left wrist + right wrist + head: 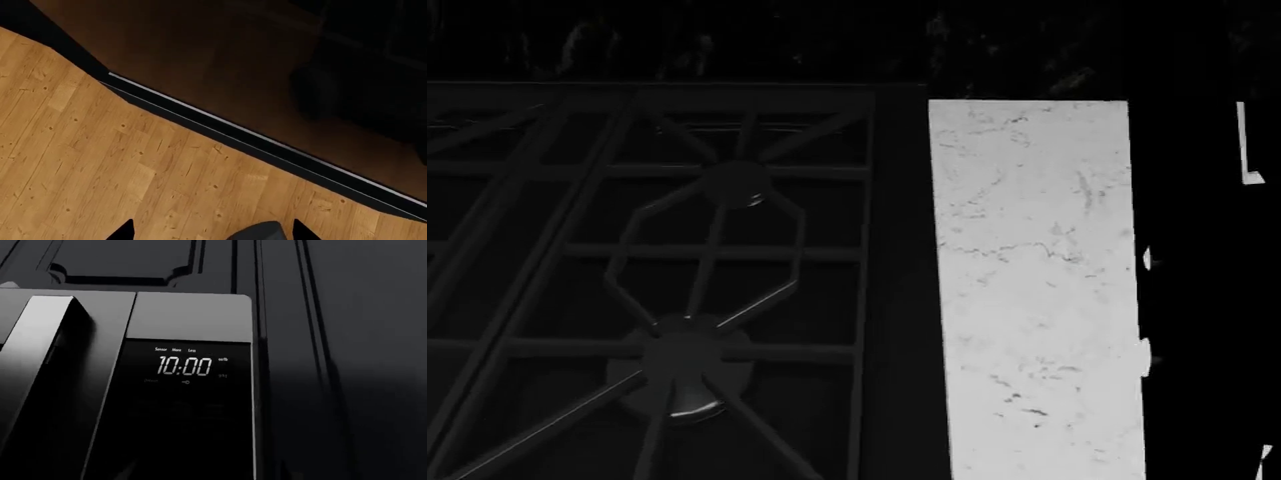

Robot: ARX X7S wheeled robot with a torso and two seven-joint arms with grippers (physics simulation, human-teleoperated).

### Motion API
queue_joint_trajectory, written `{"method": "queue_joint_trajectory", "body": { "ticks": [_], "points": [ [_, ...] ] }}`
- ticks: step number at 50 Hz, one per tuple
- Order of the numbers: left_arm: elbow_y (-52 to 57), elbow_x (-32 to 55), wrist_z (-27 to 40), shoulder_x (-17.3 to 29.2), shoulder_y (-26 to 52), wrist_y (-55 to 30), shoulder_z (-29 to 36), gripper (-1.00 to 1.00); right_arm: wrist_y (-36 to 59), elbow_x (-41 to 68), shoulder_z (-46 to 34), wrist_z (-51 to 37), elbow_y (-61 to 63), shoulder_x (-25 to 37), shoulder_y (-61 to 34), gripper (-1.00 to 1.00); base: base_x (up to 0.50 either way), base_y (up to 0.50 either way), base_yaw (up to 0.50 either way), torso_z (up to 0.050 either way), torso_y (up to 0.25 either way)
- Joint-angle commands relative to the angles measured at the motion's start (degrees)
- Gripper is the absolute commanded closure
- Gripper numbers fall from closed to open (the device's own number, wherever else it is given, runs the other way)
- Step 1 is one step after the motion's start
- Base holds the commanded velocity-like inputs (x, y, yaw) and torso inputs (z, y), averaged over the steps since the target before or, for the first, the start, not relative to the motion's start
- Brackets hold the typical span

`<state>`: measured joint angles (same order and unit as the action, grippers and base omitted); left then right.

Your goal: Press the stop button on the microwave

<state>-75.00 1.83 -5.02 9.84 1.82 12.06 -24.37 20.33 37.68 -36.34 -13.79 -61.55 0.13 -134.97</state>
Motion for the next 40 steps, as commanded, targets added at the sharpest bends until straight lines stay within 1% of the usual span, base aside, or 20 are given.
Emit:
{"method": "queue_joint_trajectory", "body": {
  "ticks": [1, 4, 7, 11, 18, 25, 40],
  "points": [
    [0.00, 0.01, 0.00, 0.03, 0.11, 0.01, 0.02, -1.00, -0.26, -1.66, -0.72, -0.26, -0.68, -0.11, -0.01, -1.00, 0.00, 0.00, 0.00, 0.050, 0.102],
    [0.00, 0.01, 0.00, 0.03, 0.11, 0.01, 0.02, -1.00, 0.29, -2.19, -0.61, -0.14, 0.54, -0.11, -0.01, -1.00, 0.00, 0.00, 0.00, 0.050, 0.102],
    [0.00, 0.01, 0.00, 0.03, 0.11, 0.01, 0.02, -1.00, 2.69, -4.93, 1.77, -0.04, 3.24, -0.11, -0.02, -1.00, 0.00, 0.00, 0.00, 0.050, 0.102],
    [0.00, 0.01, 0.00, 0.03, 0.11, 0.01, 0.02, -1.00, 1.24, -2.84, -1.24, -0.07, 2.50, -0.11, -0.01, -1.00, 0.33, -0.08, 0.00, 0.050, 0.101],
    [0.00, 0.01, 0.00, 0.03, 0.11, 0.01, 0.02, -1.00, -0.51, -0.47, -4.21, 0.24, 0.70, -0.11, 0.00, -1.00, 0.00, 0.00, 0.00, 0.050, 0.100],
    [0.00, 0.01, 0.00, 0.03, 0.11, 0.01, 0.02, -1.00, 0.30, -1.39, -2.09, 0.41, 0.75, -0.10, 0.00, -1.00, 0.00, 0.00, 0.00, 0.000, 0.000],
    [0.00, 0.01, 0.00, 0.03, 0.11, 0.01, 0.02, -1.00, 0.30, -1.39, -2.09, 0.41, 0.75, -0.10, 0.00, -1.00, 0.00, 0.00, 0.00, 0.000, 0.000]
  ]
}}
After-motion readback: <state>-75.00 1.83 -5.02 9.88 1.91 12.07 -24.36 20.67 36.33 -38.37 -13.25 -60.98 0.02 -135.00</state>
